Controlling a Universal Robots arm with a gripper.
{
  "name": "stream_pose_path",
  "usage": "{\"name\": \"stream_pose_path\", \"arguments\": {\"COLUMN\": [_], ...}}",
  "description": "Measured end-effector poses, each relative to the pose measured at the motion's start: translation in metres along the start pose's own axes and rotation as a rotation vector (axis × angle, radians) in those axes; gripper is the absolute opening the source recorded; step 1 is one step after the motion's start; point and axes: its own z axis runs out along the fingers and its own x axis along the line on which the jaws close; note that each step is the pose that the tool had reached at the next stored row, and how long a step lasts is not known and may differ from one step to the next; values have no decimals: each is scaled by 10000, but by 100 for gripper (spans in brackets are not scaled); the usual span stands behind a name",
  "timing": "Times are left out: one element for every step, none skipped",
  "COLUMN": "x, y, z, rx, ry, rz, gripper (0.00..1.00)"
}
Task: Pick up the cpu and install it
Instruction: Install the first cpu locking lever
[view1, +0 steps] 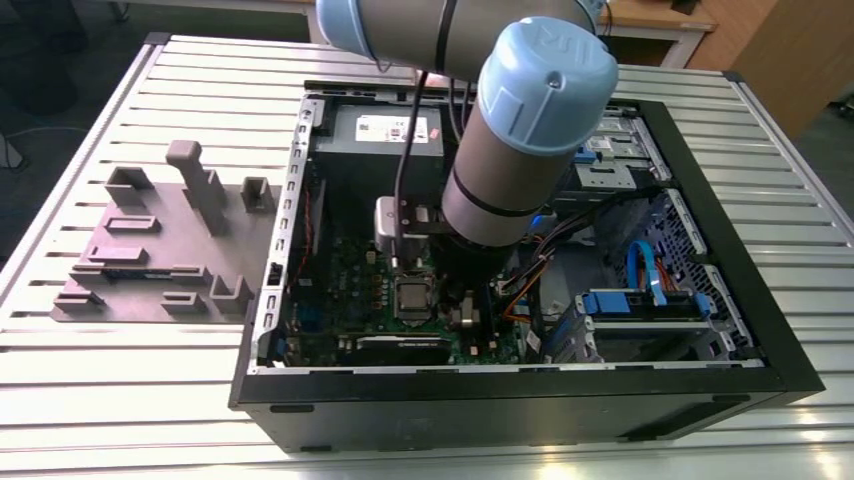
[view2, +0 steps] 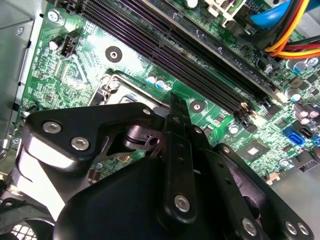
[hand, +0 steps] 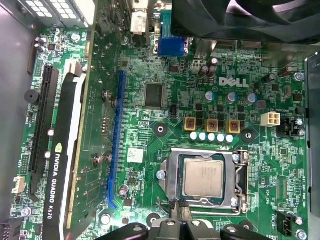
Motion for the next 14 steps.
{"name": "stream_pose_path", "arguments": {"x": [0, 0, 1, 1, 1, 1, 1, 2, 2, 2, 3, 3, 2, 3], "y": [-2, -6, -9, -12, -16, -20, -24, -28, -33, -39, -44, -49, -54, -61], "z": [1, 2, 3, 4, 4, 5, 6, 6, 7, 8, 9, 9, 14, 13], "rx": [0, 0, 0, 0, 0, 0, -1, -1, -1, -1, 0, 0, 2, 1], "ry": [1, 1, 2, 3, 4, 5, 6, 7, 8, 9, 10, 12, 6, 10], "rz": [-8, -17, -25, -34, -43, -53, -63, -74, -86, -99, -111, -124, -136, -144], "gripper": [11, 11, 11, 11, 11, 11, 11, 11, 11, 11, 11, 11, 11, 11]}}
